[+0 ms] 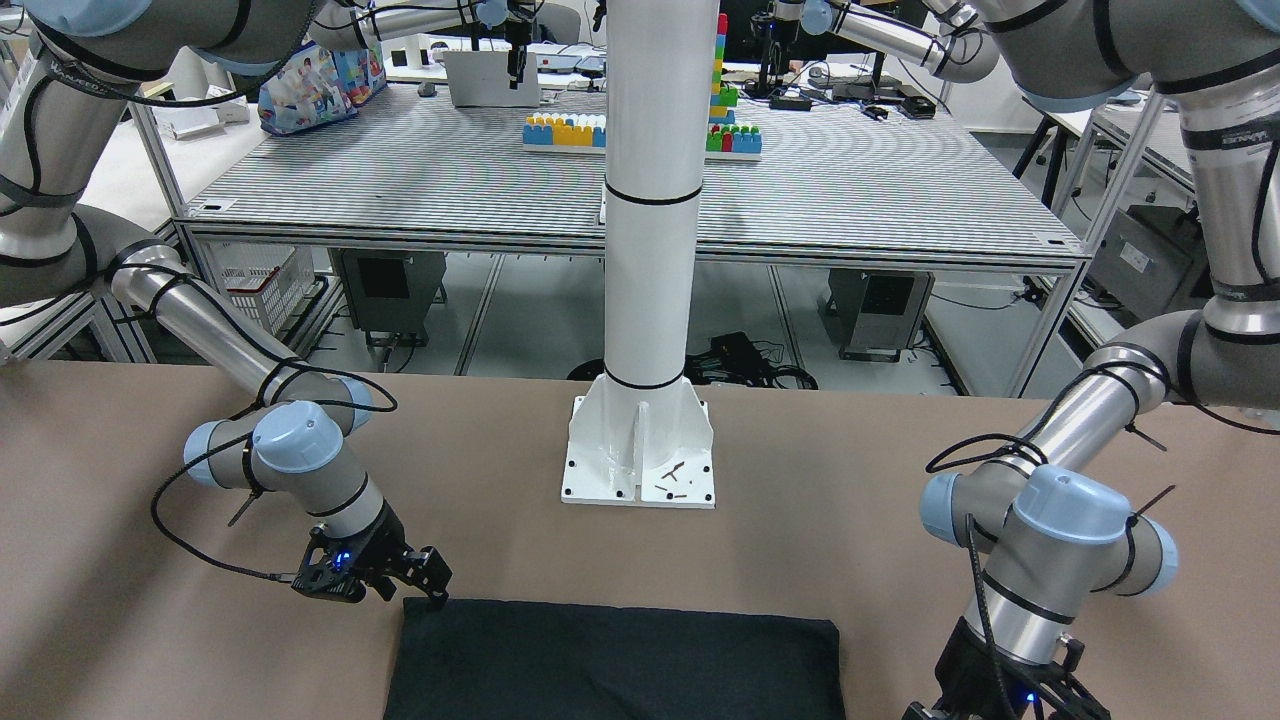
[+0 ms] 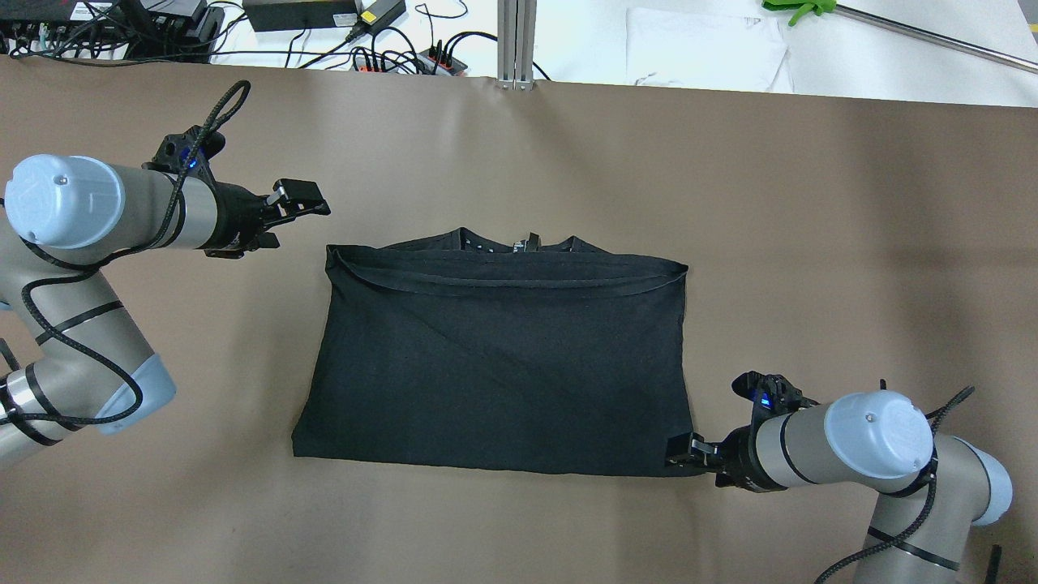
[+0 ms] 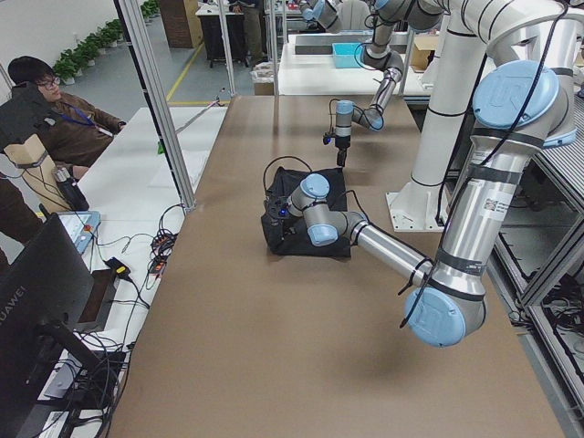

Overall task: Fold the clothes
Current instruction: 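Grasp the near corner with the right gripper and drag it diagonally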

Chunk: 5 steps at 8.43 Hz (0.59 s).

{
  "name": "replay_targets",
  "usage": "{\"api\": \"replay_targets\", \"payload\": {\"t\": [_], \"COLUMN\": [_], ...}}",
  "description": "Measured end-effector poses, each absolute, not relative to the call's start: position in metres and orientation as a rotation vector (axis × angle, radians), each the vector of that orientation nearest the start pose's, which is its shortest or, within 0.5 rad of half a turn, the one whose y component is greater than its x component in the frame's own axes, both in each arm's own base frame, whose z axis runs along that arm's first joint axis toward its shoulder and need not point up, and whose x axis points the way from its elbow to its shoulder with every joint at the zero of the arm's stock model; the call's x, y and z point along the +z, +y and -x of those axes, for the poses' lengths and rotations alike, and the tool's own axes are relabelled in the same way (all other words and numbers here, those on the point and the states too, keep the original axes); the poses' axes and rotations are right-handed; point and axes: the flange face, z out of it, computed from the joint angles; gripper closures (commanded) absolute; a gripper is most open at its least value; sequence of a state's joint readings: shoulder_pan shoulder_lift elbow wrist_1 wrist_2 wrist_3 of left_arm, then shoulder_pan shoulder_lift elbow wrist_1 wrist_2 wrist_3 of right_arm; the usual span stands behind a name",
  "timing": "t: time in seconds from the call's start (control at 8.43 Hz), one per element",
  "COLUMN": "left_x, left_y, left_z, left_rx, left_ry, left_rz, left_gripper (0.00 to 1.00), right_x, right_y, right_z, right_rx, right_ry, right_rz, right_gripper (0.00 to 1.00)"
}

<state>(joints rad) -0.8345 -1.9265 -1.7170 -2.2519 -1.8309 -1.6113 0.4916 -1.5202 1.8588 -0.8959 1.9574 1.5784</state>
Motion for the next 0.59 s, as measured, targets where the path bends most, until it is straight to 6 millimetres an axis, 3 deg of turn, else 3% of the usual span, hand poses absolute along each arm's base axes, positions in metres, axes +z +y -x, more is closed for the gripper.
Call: {"api": "replay_targets", "payload": {"t": [0.24, 0.36, 0.59], "left_x": [0.3177, 0.3194, 0.3206], "left_y": [-0.5308, -0.5308, -0.5309], "left_z": [-0.3354, -0.3354, -0.3354], "left_rx": [-0.612, -0.614, -0.617], "left_ry": [1.190, 1.186, 1.183], "left_rz": [-0.252, -0.254, -0.257], "left_gripper": [0.00, 0.00, 0.00], "right_x": [0.4241, 0.4239, 0.4224], "right_y": [-0.3288, -0.3278, -0.3273], "right_z": [0.4236, 0.4268, 0.4282], "right_rx": [0.248, 0.245, 0.244], "right_ry": [-1.050, -1.049, -1.051], "right_rz": [0.108, 0.105, 0.102], "right_gripper": [0.95, 1.00, 1.00]}}
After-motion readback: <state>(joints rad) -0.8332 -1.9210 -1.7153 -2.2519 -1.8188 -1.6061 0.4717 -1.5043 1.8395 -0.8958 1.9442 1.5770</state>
